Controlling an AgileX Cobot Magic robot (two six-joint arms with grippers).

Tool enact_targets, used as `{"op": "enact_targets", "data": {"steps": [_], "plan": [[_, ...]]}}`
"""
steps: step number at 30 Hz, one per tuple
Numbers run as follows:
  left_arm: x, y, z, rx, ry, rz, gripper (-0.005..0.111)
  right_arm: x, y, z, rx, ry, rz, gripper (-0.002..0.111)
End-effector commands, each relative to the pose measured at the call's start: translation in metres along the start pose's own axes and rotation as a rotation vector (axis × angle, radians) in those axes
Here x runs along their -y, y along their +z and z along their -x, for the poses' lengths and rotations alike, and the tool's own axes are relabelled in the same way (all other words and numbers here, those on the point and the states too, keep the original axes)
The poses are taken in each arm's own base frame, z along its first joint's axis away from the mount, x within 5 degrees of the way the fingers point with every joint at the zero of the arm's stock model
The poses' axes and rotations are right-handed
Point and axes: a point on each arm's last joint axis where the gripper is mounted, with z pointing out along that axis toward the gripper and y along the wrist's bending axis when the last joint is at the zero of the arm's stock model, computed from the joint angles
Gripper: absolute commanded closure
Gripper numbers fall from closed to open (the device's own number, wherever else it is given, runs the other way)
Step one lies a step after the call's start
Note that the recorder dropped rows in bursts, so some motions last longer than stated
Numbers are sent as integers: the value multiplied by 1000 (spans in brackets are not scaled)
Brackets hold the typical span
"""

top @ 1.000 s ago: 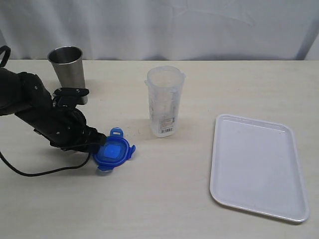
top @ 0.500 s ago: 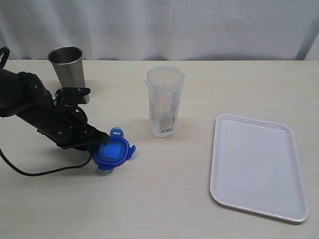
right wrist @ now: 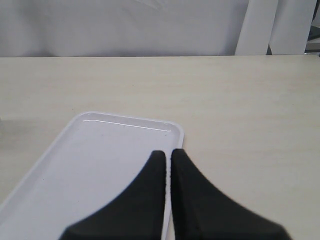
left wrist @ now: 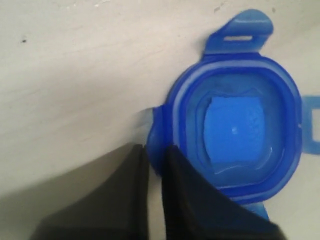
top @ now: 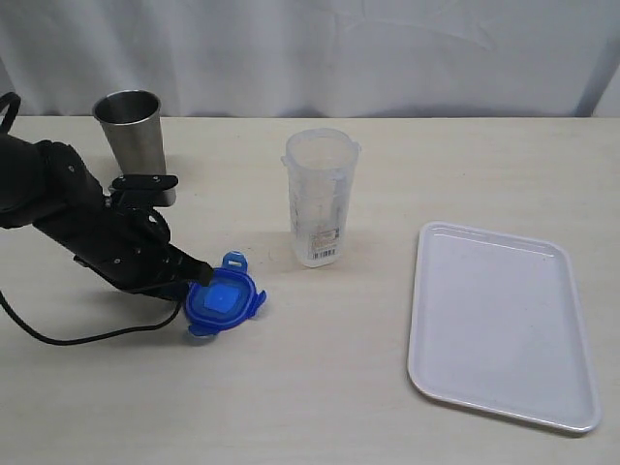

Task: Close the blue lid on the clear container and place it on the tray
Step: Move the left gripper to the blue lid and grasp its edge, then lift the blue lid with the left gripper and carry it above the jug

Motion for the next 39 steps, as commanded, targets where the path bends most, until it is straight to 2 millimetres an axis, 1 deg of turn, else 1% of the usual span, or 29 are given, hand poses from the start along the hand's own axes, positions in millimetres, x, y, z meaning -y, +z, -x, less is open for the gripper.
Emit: {"op": "enact_targets", "data": {"steps": [1, 4, 5, 7, 10, 14, 18, 25, 32, 35, 39], "plan": [[3, 1, 1, 13, 7, 3, 92, 0, 0, -1, 0, 5, 3, 104], [2, 1, 0, 2, 39, 14, 93, 0, 0, -1, 0, 5, 3, 104], [1, 1, -1, -3, 51, 17, 96, 0, 0, -1, 0, 5, 3, 104], [1, 0, -1, -8, 64, 21, 107, 0, 0, -1, 0, 5, 3, 104], [2, -2, 0, -6, 70, 19, 107, 0, 0, -1, 0, 5, 3, 104], [4, -10, 2, 12, 93, 14, 107, 0, 0, -1, 0, 5, 3, 104], [7, -21, 5, 47, 102, 13, 107, 0, 0, -1, 0, 5, 3, 104], [14, -48, 12, 132, 149, 18, 107, 0, 0, -1, 0, 5, 3, 104], [17, -75, 20, 241, 230, 78, 107, 0, 0, -1, 0, 5, 3, 104], [17, -84, 24, 295, 256, 108, 107, 0, 0, -1, 0, 5, 3, 104], [15, -91, 28, 354, 303, 158, 107, 0, 0, -1, 0, 5, 3, 104]]}}
